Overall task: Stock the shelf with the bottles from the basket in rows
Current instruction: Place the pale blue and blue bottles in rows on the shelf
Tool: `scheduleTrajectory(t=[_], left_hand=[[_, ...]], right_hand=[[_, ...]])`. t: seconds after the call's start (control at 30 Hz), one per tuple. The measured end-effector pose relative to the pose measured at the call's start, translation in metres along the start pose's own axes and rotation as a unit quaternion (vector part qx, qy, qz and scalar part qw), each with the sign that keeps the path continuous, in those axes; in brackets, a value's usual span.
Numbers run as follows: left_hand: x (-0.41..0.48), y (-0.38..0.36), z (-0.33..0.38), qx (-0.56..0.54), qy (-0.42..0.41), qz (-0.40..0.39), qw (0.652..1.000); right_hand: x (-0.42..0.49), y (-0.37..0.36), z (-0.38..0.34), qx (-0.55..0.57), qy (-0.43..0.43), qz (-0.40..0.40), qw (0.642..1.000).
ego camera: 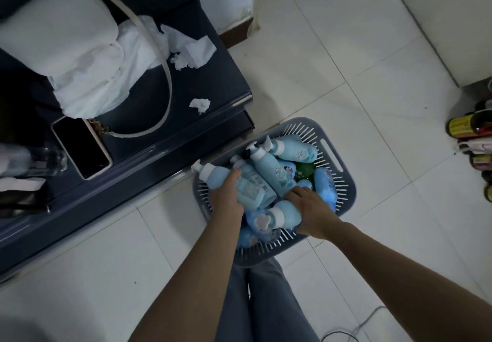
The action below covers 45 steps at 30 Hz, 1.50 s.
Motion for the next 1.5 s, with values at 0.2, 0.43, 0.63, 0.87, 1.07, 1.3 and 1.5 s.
scheduleTrajectory(t=[0.2,0.43,0.63,0.87,1.07,1.3,1.5], left_hand=[[-0.089,0.036,0.044,0.155,-0.220,0.054,0.962],[-0.209,0.087,0.080,0.175,-0.379,0.093,0.904],[-0.296,0.128,0.094,0.091,-0.457,0.141,0.874],[-0.370,0.192,0.135,-0.004,-0.533,0.198,0.823],[-0.403,0.281,0.171,-0.042,-0.580,0.256,0.772],[-0.419,0.404,0.223,-0.060,-0.604,0.271,0.747],[-0.425,0.506,0.262,-0.077,-0.615,0.296,0.726]], right_hand=[[-0.022,0.046,-0.058,0.102,-0.041,0.019,0.994],[-0.058,0.118,-0.144,0.191,0.084,0.010,0.978],[-0.093,0.175,-0.234,0.242,0.187,-0.027,0.952],[-0.108,0.210,-0.351,0.287,0.276,-0.055,0.916],[-0.103,0.210,-0.460,0.297,0.340,-0.073,0.889],[-0.078,0.176,-0.597,0.306,0.370,-0.103,0.871],[-0.049,0.150,-0.714,0.316,0.375,-0.110,0.865]])
Point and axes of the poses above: each hand's wrist, its own x-axis towards the middle knuckle, its own y-axis out of the back of the hand, z = x × y, the point moved 2 cm from there along x, towards the middle knuckle, and after that the axes turned 7 degrees about -z, right-handed, at the moved point
